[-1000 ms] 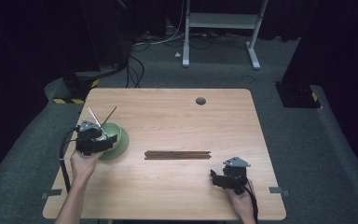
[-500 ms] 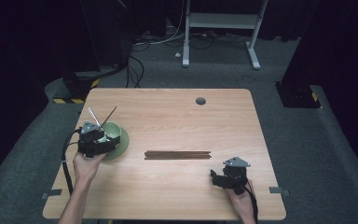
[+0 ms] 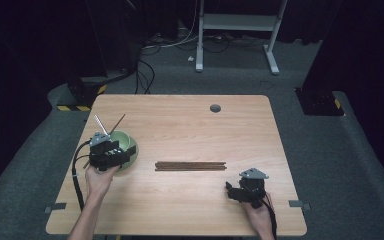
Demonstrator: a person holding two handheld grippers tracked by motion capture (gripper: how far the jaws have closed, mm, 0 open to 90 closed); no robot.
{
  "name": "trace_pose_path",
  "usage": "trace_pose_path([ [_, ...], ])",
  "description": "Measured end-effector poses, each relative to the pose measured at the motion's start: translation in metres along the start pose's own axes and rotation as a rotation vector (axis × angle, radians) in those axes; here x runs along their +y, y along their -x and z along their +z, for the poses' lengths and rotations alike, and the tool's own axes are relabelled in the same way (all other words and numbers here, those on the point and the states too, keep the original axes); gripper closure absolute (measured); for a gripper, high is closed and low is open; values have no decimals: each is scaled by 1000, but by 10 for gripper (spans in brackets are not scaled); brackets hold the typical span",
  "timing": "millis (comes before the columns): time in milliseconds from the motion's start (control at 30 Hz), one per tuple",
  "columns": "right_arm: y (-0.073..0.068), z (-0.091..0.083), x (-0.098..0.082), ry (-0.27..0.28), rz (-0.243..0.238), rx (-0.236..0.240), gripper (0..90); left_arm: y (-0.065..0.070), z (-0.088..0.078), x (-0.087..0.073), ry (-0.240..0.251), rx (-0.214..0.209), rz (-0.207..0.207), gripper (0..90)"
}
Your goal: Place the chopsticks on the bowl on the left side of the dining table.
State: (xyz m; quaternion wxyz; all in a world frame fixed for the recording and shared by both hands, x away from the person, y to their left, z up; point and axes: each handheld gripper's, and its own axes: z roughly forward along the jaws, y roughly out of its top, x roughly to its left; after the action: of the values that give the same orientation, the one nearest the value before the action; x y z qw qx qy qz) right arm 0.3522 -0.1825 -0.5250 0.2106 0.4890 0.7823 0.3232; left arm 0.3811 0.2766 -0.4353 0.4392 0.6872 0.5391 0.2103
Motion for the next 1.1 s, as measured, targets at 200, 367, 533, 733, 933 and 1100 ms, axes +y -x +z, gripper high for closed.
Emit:
trace_pose_path([
  [200,0,0,0,0,0,0,166,4,9,-1,-25,-36,1,167],
  [367,0,0,0,-1,1,-1,166,8,12,-4,33,-47,6,136],
  [533,0,0,0,0,0,0,166,13,16,-5,84,-88,-18,86],
  [733,0,0,0,0,0,0,166,22,17,-5,130,-85,6,51],
  [933,0,0,0,-2,1,0,166,28,25,-10,77,-55,60,60],
  [1100,0,0,0,-1,1,0,166,34,29,-10,64,-77,65,62],
])
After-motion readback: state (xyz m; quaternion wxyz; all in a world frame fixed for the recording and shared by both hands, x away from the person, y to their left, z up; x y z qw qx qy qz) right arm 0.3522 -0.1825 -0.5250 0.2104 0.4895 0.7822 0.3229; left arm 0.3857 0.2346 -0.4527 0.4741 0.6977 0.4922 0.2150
